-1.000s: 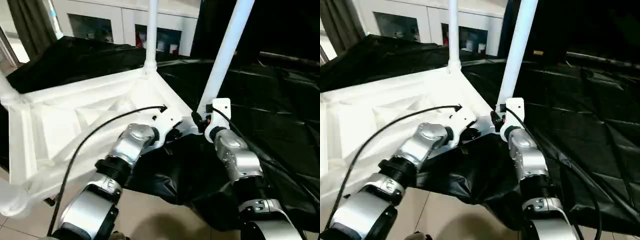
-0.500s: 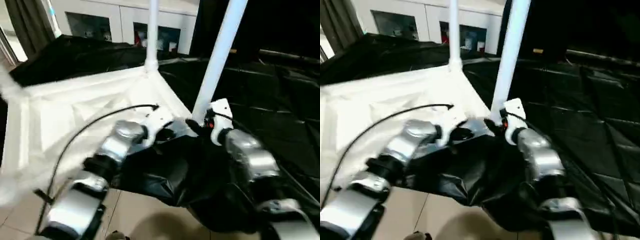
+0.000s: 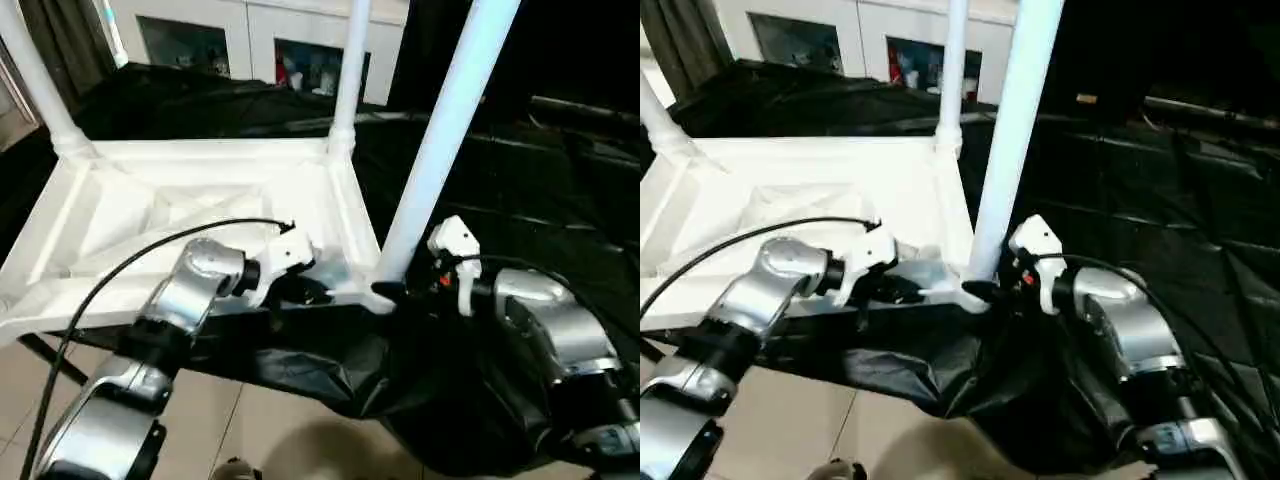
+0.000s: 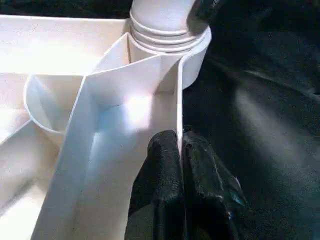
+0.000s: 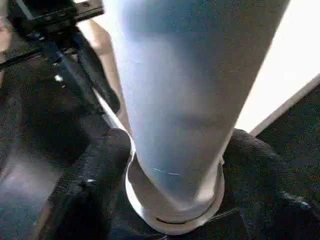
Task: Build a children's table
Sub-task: Rotate leg to tighten
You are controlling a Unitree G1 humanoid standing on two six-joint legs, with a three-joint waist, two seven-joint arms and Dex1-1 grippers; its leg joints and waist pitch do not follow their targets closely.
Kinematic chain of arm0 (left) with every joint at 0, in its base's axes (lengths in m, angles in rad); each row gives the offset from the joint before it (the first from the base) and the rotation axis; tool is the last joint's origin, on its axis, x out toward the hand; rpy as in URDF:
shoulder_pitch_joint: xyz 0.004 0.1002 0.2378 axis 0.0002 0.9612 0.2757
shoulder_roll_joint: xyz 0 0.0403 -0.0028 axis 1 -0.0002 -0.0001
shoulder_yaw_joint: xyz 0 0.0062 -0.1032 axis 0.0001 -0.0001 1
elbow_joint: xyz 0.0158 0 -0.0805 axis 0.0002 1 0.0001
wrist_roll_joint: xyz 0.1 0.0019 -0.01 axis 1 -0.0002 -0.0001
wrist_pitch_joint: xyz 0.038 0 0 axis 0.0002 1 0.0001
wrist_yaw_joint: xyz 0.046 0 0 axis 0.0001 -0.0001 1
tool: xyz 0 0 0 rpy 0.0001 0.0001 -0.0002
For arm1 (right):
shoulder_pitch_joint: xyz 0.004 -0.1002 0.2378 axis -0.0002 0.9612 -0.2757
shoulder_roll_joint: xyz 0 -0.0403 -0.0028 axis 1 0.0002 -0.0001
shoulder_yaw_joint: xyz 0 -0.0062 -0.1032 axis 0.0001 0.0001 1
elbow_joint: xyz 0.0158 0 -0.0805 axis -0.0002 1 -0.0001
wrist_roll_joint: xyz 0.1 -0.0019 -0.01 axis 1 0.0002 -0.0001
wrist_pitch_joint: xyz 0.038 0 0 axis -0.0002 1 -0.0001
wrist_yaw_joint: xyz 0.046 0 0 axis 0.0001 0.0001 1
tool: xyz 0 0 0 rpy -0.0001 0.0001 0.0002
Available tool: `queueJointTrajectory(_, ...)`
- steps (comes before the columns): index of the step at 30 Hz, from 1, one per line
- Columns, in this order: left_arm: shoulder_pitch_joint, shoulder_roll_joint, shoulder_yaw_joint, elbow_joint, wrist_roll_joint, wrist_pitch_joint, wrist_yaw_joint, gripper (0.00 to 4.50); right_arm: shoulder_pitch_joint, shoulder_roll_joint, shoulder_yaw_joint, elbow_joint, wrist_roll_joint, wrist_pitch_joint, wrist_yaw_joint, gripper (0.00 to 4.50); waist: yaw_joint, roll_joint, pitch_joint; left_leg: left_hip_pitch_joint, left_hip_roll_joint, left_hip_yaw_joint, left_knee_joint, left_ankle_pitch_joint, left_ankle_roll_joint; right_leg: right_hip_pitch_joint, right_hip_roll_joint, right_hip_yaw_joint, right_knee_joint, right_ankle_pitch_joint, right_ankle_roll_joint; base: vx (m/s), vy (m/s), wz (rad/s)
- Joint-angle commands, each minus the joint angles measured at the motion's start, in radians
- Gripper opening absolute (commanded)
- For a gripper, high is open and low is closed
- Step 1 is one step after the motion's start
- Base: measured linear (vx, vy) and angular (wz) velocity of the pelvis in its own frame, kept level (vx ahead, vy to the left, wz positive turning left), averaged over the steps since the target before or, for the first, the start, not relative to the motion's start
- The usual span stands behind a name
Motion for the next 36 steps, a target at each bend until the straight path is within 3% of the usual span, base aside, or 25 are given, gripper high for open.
queueJointTrajectory(1,0.014,-0.020,-0.002,-0.027,-0.063,-0.018,-0.036,0.00,0.009,-0.007,0.010,-0.018,0.003,0.005,0.021,2.83,0.004,-0.013,-0.060,0.013,0.022,0.001,-0.054,-0.178,0.083,0.050,-0.047,0.031,-0.064,-0.103,-0.238,0.000,0.000,0.00)
queueJointTrajectory(3,0.017,-0.020,-0.003,-0.029,-0.063,-0.019,-0.034,0.00,0.013,-0.008,0.021,-0.017,-0.001,0.000,0.027,2.47,0.006,-0.015,-0.060,0.013,0.022,0.000,-0.054,-0.179,0.078,0.050,-0.047,0.031,-0.064,-0.115,-0.235,0.000,0.000,0.00)
queueJointTrajectory(7,0.024,-0.019,-0.004,-0.042,-0.065,-0.012,-0.034,0.00,0.017,-0.008,0.033,-0.020,-0.004,-0.005,0.038,2.36,0.009,-0.015,-0.062,0.012,0.021,0.000,-0.053,-0.168,0.074,0.052,-0.047,0.031,-0.062,-0.102,-0.231,0.000,0.000,0.00)
queueJointTrajectory(8,0.026,-0.018,-0.004,-0.047,-0.065,-0.010,-0.035,0.00,0.018,-0.009,0.035,-0.021,-0.004,-0.006,0.041,2.10,0.009,-0.015,-0.063,0.012,0.021,0.000,-0.051,-0.161,0.076,0.052,-0.047,0.032,-0.060,-0.091,-0.232,0.000,0.000,0.00)
queueJointTrajectory(13,0.026,-0.019,-0.003,-0.045,-0.057,-0.008,-0.026,0.00,0.023,-0.003,0.036,-0.018,-0.001,-0.005,0.036,1.99,0.012,-0.014,-0.065,0.012,0.020,0.001,-0.048,-0.144,0.083,0.053,-0.045,0.031,-0.056,-0.062,-0.238,0.000,0.000,0.00)
queueJointTrajectory(16,0.011,-0.041,0.008,-0.007,-0.031,0.002,0.052,0.00,0.025,0.034,0.018,0.025,-0.016,-0.009,-0.045,1.99,0.012,-0.014,-0.065,0.011,0.019,0.001,-0.048,-0.151,0.081,0.051,-0.045,0.031,-0.056,-0.071,-0.237,0.000,0.000,0.00)
queueJointTrajectory(20,-0.026,-0.107,0.023,0.068,0.019,0.028,0.242,0.00,0.012,0.153,-0.041,0.131,-0.048,0.023,-0.312,1.98,0.003,-0.016,-0.060,0.014,0.017,-0.001,-0.056,-0.207,0.032,0.045,-0.047,0.032,-0.070,-0.196,-0.208,0.000,0.000,0.00)
queueJointTrajectory(22,-0.044,-0.153,0.033,0.098,0.030,0.043,0.331,0.00,0.004,0.219,-0.067,0.172,-0.063,0.043,-0.451,1.98,-0.005,-0.013,-0.056,0.018,0.017,-0.004,-0.063,-0.265,0.007,0.039,-0.049,0.033,-0.082,-0.292,-0.180,0.000,0.000,0.00)
queueJointTrajectory(23,-0.049,-0.167,0.035,0.106,0.032,0.049,0.354,0.00,0.000,0.237,-0.073,0.183,-0.069,0.047,-0.494,1.98,-0.005,-0.016,-0.055,0.022,0.017,-0.005,-0.064,-0.293,0.000,0.038,-0.049,0.034,-0.088,-0.333,-0.164,0.000,0.000,0.00)
queueJointTrajectory(25,-0.064,-0.216,0.037,0.123,0.040,0.081,0.427,0.00,-0.016,0.305,-0.109,0.221,-0.064,0.071,-0.621,1.97,-0.007,-0.016,-0.056,0.020,0.017,-0.008,-0.069,-0.300,-0.006,0.039,-0.050,0.033,-0.090,-0.353,-0.150,0.000,0.000,0.00)
queueJointTrajectory(26,-0.077,-0.278,0.031,0.139,0.047,0.103,0.499,0.00,-0.051,0.384,-0.151,0.273,-0.050,0.075,-0.756,1.97,-0.012,-0.015,-0.057,0.020,0.017,-0.009,-0.070,-0.300,-0.017,0.036,-0.050,0.035,-0.089,-0.345,-0.150,0.000,0.000,0.00)
queueJointTrajectory(28,-0.081,-0.319,0.013,0.145,0.057,0.109,0.526,0.00,-0.085,0.434,-0.168,0.313,-0.045,0.058,-0.828,1.97,-0.013,-0.017,-0.058,0.022,0.016,-0.010,-0.071,-0.317,-0.022,0.036,-0.049,0.033,-0.091,-0.353,-0.141,0.000,0.000,0.00)
queueJointTrajectory(33,-0.090,-0.351,-0.004,0.159,0.064,0.071,0.520,0.00,-0.120,0.470,-0.133,0.343,-0.074,0.023,-0.808,1.97,-0.010,-0.018,-0.056,0.021,0.013,-0.010,-0.072,-0.349,-0.006,0.032,-0.047,0.034,-0.101,-0.376,-0.106,0.000,0.000,0.00)
queueJointTrajectory(34,-0.090,-0.348,-0.002,0.159,0.062,0.067,0.515,0.00,-0.120,0.471,-0.127,0.340,-0.076,0.021,-0.791,2.53,-0.010,-0.020,-0.056,0.019,0.013,-0.011,-0.073,-0.345,-0.004,0.034,-0.047,0.034,-0.101,-0.376,-0.101,0.000,0.000,0.00)
queueJointTrajectory(36,-0.089,-0.331,0.003,0.156,0.059,0.058,0.499,0.00,-0.119,0.469,-0.131,0.328,-0.063,0.031,-0.750,2.67,-0.010,-0.021,-0.056,0.018,0.013,-0.011,-0.074,-0.345,-0.001,0.034,-0.047,0.033,-0.101,-0.383,-0.097,0.000,0.000,0.00)
